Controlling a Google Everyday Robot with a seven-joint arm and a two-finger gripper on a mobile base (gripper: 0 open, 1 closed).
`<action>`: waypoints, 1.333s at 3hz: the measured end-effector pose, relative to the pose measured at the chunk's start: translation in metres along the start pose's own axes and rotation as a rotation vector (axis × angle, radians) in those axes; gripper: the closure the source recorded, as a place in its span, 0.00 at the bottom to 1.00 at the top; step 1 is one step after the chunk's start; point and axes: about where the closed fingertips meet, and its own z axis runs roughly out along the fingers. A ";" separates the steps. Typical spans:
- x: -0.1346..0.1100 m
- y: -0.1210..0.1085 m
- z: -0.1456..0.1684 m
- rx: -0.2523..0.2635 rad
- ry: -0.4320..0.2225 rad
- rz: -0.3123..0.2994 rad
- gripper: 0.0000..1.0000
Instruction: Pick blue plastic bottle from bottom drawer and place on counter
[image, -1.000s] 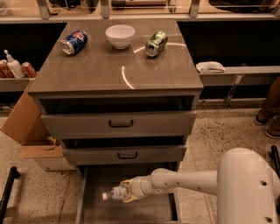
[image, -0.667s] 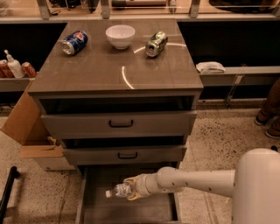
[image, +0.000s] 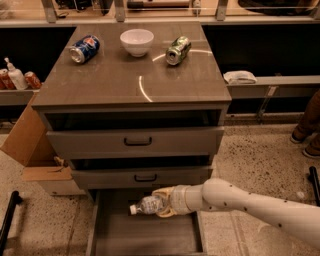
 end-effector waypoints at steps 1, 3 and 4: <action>-0.005 0.014 -0.005 -0.040 -0.026 0.001 1.00; -0.019 -0.004 -0.022 -0.028 -0.081 -0.029 1.00; -0.055 -0.047 -0.065 -0.017 -0.160 -0.098 1.00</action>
Offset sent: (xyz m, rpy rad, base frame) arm -0.0153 -0.0032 -0.0016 0.0002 0.0316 0.0359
